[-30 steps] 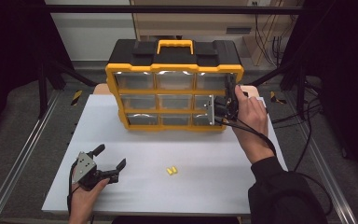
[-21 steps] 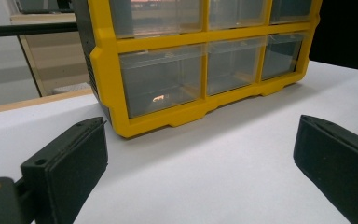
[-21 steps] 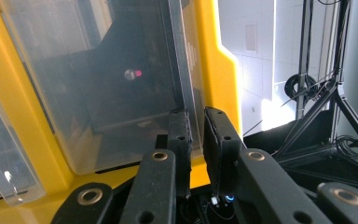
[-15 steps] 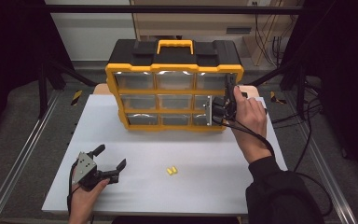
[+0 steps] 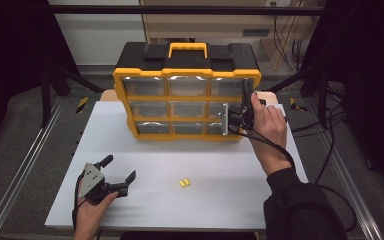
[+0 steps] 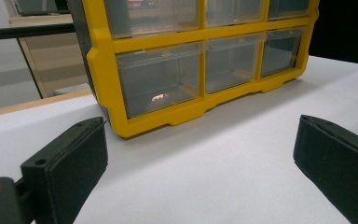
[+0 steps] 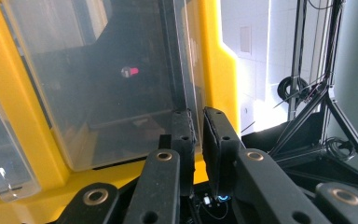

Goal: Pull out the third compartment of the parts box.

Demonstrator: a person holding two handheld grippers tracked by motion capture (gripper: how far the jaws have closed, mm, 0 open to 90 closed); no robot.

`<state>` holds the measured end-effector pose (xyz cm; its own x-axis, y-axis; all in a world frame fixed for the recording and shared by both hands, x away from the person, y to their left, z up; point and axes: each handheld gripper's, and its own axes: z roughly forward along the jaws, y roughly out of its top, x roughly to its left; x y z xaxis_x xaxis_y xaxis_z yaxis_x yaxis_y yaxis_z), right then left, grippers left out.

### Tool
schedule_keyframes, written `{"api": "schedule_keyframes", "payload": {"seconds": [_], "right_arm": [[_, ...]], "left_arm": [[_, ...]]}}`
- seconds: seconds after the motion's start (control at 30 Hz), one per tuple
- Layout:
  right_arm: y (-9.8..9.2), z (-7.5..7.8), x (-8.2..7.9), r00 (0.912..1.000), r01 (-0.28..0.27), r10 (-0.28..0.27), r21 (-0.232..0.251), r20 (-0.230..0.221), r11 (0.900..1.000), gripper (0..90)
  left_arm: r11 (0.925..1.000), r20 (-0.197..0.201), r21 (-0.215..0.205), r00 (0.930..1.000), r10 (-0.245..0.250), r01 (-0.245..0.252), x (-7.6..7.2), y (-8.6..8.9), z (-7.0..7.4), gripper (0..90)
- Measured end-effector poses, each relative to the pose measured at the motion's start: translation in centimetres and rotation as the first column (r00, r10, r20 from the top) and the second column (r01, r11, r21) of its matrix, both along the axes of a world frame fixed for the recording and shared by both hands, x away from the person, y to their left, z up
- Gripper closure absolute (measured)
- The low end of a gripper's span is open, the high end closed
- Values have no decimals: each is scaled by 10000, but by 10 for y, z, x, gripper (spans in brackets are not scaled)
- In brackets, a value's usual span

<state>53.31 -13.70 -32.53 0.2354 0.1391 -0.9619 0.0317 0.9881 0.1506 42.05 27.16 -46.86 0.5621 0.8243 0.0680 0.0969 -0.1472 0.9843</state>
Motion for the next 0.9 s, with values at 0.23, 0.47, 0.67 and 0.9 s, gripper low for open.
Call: {"api": "schedule_keyframes", "payload": {"seconds": [0.23, 0.47, 0.67, 0.9], "right_arm": [[2, -4, 3, 9997, 104, -100, -174, 228, 9998, 790], [3, -6, 5, 9986, 254, -236, -373, 476, 9990, 820], [1, -5, 1, 9988, 142, -132, -217, 473, 9997, 830], [2, -5, -8, 9990, 55, -45, -231, 445, 9997, 829]], "left_arm": [[10000, 10, 12, 10000, -6, 6, 0, 0, 0, 24], [10000, 14, 40, 10000, -41, 41, 0, -1, 0, 25], [10000, -9, 18, 10000, -34, 34, 0, 0, 0, 26], [10000, -12, 19, 10000, -37, 37, 0, 0, 0, 26]]}}
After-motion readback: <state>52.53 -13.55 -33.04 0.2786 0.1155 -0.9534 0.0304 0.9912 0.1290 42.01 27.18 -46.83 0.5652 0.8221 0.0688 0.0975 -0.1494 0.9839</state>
